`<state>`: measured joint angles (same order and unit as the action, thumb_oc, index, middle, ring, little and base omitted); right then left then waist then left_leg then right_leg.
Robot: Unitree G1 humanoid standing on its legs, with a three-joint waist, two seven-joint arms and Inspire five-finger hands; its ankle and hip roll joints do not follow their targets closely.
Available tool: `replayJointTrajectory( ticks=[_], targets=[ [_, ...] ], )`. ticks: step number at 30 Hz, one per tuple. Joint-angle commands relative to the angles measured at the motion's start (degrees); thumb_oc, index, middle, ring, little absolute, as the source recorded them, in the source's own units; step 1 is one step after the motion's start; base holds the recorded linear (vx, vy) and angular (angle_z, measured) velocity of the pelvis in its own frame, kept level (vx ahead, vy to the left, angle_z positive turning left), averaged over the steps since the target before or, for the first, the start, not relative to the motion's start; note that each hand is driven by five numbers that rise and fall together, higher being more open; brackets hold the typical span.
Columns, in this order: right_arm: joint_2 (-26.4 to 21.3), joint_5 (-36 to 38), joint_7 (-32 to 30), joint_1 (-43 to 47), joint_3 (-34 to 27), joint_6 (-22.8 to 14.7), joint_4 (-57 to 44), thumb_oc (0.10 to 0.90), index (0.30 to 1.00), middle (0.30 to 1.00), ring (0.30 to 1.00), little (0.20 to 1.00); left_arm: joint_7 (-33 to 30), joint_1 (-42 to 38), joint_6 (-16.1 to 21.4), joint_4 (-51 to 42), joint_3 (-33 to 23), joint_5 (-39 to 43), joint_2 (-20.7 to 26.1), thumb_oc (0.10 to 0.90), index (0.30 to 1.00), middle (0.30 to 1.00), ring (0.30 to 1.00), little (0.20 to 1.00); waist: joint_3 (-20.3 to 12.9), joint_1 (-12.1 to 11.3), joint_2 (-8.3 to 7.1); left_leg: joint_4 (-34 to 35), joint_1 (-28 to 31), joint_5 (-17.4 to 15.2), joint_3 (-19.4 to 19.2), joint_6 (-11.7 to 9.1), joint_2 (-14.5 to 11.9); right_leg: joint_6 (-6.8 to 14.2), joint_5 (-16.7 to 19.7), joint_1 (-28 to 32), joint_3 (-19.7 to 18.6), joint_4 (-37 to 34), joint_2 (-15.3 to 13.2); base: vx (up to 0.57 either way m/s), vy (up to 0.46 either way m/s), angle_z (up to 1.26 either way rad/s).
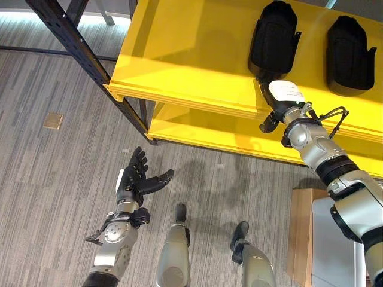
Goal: Move parts from the plastic box to the shelf.
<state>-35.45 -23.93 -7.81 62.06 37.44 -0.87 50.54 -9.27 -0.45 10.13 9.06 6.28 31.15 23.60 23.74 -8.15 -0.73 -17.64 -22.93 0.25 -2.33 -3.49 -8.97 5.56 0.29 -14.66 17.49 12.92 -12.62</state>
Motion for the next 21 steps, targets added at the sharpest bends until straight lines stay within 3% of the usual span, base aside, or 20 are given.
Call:
replayJointTrajectory(
  ticks=[1,21],
  targets=[
    [-3.14,2.03,-4.55,8.46,-0.08,-0.38,0.86,0.900,1.000,1.000,1.000,1.000,0.67,0.35,6.36,-5.74,-1.12,-0.05,3.96,0.900,1.000,1.000,1.000,1.000,-2.81,0.09,-2.34,-4.73,-8.78,1.43,1.41,-1.23,-2.29,-0.11,-9.11,11.82,-0.70,-1.85,-0.81,0.00,0.000,0.00],
    [-4.11,2.04,-4.79,8.33,-0.39,-0.32,0.60,0.900,1.000,1.000,1.000,1.000,0.69,0.29,6.38,-5.58,-1.25,-0.08,3.90,0.900,1.000,1.000,1.000,1.000,-2.84,0.39,-2.27,-4.69,-8.78,1.49,1.23,-1.22,-2.34,-0.13,-9.16,11.84,-0.89,-1.78,-0.76,0.00,0.000,0.00]
  ],
)
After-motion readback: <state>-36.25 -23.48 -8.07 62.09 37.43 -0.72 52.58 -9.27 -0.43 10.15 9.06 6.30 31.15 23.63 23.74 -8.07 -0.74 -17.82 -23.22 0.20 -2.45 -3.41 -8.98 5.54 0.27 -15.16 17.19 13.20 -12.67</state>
